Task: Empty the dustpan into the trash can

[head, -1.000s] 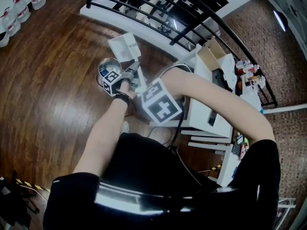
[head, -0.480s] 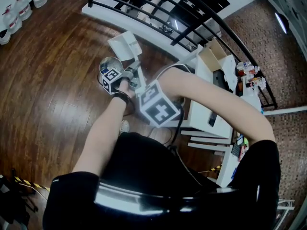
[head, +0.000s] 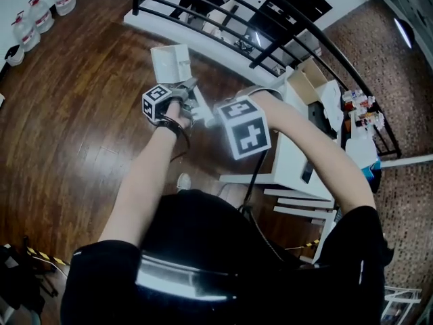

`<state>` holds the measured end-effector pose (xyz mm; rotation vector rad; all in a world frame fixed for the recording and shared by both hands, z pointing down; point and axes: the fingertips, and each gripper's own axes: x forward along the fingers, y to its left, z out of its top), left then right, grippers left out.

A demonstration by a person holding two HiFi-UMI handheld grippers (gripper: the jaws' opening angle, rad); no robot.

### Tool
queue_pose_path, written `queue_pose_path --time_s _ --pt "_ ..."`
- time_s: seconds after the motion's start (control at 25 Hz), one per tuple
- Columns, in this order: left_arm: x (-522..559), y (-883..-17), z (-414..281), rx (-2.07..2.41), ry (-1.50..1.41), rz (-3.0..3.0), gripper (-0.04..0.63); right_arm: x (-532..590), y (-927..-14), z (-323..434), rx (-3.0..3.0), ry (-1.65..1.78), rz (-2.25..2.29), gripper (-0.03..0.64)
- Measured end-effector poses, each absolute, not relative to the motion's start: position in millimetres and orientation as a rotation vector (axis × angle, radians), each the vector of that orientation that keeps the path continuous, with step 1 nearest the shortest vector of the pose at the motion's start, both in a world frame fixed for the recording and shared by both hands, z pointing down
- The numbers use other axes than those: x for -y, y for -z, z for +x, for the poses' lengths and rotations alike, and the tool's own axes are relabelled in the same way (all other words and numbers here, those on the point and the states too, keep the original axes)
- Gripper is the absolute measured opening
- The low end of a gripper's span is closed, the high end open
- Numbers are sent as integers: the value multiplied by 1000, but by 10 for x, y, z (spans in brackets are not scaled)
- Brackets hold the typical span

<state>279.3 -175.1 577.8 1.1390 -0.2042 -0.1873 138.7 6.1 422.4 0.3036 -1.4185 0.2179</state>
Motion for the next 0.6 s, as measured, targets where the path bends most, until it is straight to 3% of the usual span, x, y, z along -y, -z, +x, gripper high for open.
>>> queue_pose_path --time_s 0.6 --pt "2687 -5491 2330 397 286 1290 184 562 -4004 1243 2140 -446 727 3"
